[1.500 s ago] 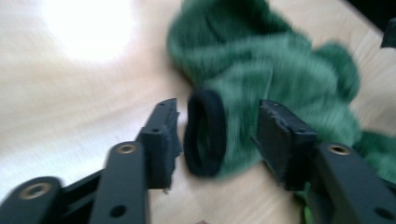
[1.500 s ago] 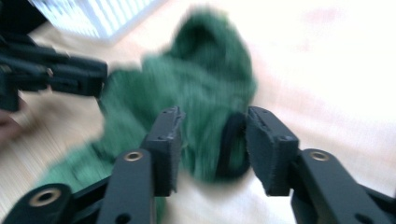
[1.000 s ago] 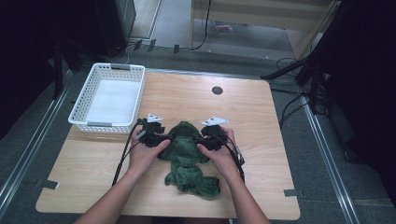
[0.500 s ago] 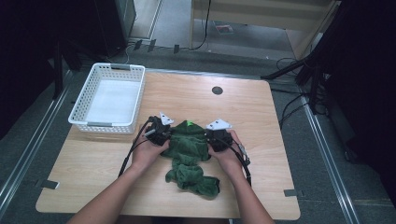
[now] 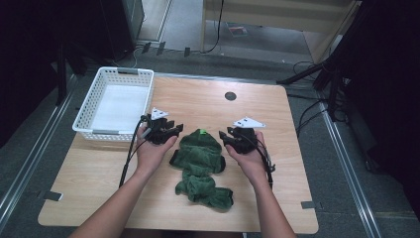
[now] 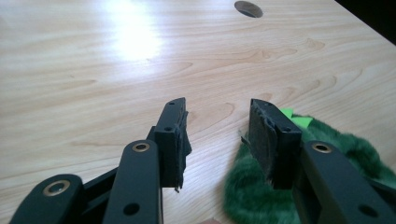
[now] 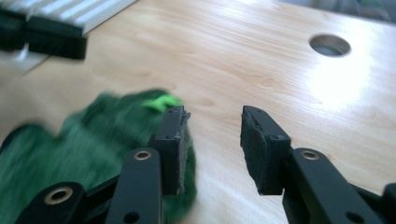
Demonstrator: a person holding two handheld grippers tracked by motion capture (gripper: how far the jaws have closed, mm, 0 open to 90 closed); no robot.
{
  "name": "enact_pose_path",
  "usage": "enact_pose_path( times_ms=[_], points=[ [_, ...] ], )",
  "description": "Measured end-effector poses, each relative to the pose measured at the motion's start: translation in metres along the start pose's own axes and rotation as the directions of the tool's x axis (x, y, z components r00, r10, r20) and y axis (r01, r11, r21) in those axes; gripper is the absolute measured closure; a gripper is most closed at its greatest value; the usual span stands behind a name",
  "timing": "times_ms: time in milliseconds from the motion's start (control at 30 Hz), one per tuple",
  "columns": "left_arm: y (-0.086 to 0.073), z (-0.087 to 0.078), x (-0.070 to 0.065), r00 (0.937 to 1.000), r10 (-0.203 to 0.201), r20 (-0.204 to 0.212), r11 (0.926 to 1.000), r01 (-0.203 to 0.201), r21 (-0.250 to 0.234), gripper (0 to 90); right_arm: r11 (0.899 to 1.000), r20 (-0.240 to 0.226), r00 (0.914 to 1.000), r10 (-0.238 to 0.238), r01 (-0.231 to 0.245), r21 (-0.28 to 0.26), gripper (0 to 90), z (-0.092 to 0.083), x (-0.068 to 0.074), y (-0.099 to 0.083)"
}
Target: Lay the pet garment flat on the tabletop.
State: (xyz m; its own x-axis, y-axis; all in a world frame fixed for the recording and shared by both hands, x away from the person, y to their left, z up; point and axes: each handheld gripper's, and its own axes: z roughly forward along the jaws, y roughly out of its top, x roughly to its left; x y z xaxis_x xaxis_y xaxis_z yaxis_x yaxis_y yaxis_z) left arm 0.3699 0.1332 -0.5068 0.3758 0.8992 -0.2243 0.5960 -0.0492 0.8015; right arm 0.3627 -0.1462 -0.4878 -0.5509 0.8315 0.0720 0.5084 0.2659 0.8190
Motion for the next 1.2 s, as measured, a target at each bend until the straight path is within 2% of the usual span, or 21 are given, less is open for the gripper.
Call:
enact_pose_path(
  times_ms=[33,67,100,133,167,200,267,367,467,567,600,667,733,800,867,900,933,1000,1100,1167,1200],
  points=[
    [0.000,0.004,-0.001,0.9999,-0.014,0.002,0.9999,0.014,0.008,57.4,1.000,0.000,1.0000,0.000,0.000,0.000,62.7,0.000,0.000,0.000],
    [-0.002,0.015,-0.003,0.9996,-0.028,0.007,0.9984,0.028,0.049,56.7,0.998,-0.005,0.9980,0.063,-0.063,0.028,64.0,0.015,0.001,0.000],
    [-0.002,0.015,-0.003,0.9996,-0.028,0.007,0.9984,0.028,0.049,55.9,0.998,-0.005,0.9980,0.063,-0.063,0.028,64.0,0.015,0.001,0.000],
    [-0.004,0.020,-0.005,0.9998,-0.020,0.002,0.9964,0.020,0.082,55.9,0.996,-0.029,0.9964,0.079,-0.078,0.045,63.9,0.023,0.002,-0.002],
    [-0.007,0.026,-0.007,0.9999,-0.008,0.007,0.9923,0.007,0.123,52.6,0.993,-0.038,0.9966,0.074,-0.070,0.099,63.3,0.040,0.007,-0.008],
    [-0.012,0.031,-0.010,0.9998,0.016,0.015,0.9849,-0.018,0.172,51.1,0.991,-0.033,0.9973,0.065,-0.061,0.120,63.0,0.044,0.008,-0.011],
    [-0.016,0.033,-0.013,0.9985,0.053,0.016,0.9785,-0.055,0.199,50.9,0.987,-0.024,0.9988,0.044,-0.039,0.156,63.0,0.051,0.010,-0.016],
    [-0.019,0.033,-0.017,0.9937,0.111,0.014,0.9718,-0.112,0.208,52.9,0.988,-0.032,0.9993,0.020,-0.015,0.157,63.1,0.052,0.011,-0.021],
    [-0.021,0.034,-0.018,0.9922,0.124,0.009,0.9695,-0.123,0.212,55.2,0.986,-0.028,0.9994,0.020,-0.015,0.165,63.2,0.051,0.011,-0.024],
    [-0.022,0.034,-0.023,0.9888,0.148,0.023,0.9658,-0.149,0.212,69.0,0.986,-0.030,0.9995,-0.012,0.017,0.167,68.9,0.051,0.013,-0.030],
    [-0.024,0.034,-0.027,0.9817,0.186,0.039,0.9572,-0.190,0.218,76.0,0.986,-0.040,0.9990,-0.020,0.026,0.166,74.0,0.050,0.014,-0.030],
    [-0.023,0.034,-0.030,0.9765,0.211,0.044,0.9528,-0.216,0.214,84.1,0.984,-0.045,0.9980,-0.044,0.051,0.171,84.5,0.050,0.015,-0.030],
    [-0.021,0.032,-0.030,0.9774,0.210,0.028,0.9604,-0.211,0.182,86.9,0.981,-0.025,0.9938,-0.108,0.111,0.161,88.3,0.048,0.018,-0.027],
    [-0.014,0.026,-0.029,0.9797,0.200,-0.010,0.9739,-0.198,0.111,87.8,0.986,-0.008,0.9895,-0.144,0.145,0.085,88.8,0.041,0.018,-0.022],
    [-0.005,0.023,-0.026,0.9839,0.177,-0.027,0.9832,-0.175,0.051,88.2,0.989,0.011,0.9890,-0.147,0.147,-0.009,88.8,0.033,0.015,-0.013],
    [-0.002,0.024,-0.026,0.9835,0.178,-0.035,0.9835,-0.176,0.040,88.1,0.990,0.019,0.9911,-0.131,0.132,-0.051,88.8,0.030,0.012,-0.008],
    [-0.001,0.026,-0.027,0.9831,0.179,-0.040,0.9834,-0.177,0.039,88.1,0.990,0.030,0.9923,-0.120,0.122,-0.065,88.8,0.031,0.010,-0.005],
    [0.000,0.037,-0.026,0.9852,0.167,-0.037,0.9825,-0.164,0.089,87.7,0.992,0.051,0.9913,-0.121,0.123,-0.026,88.7,0.038,0.008,-0.004],
    [-0.006,0.053,-0.020,0.9868,0.147,-0.068,0.9790,-0.135,0.153,83.5,0.991,0.073,0.9931,-0.092,0.084,0.107,86.2,0.060,0.000,-0.013],
    [-0.007,0.055,-0.014,0.9928,0.104,-0.060,0.9827,-0.093,0.160,68.2,0.988,0.070,0.9958,-0.058,0.047,0.146,76.2,0.064,-0.004,-0.017],
    [-0.006,0.053,-0.012,0.9946,0.093,-0.047,0.9830,-0.084,0.163,57.7,0.992,0.051,0.9985,-0.019,0.012,0.127,67.7,0.061,-0.007,-0.018]
  ],
)
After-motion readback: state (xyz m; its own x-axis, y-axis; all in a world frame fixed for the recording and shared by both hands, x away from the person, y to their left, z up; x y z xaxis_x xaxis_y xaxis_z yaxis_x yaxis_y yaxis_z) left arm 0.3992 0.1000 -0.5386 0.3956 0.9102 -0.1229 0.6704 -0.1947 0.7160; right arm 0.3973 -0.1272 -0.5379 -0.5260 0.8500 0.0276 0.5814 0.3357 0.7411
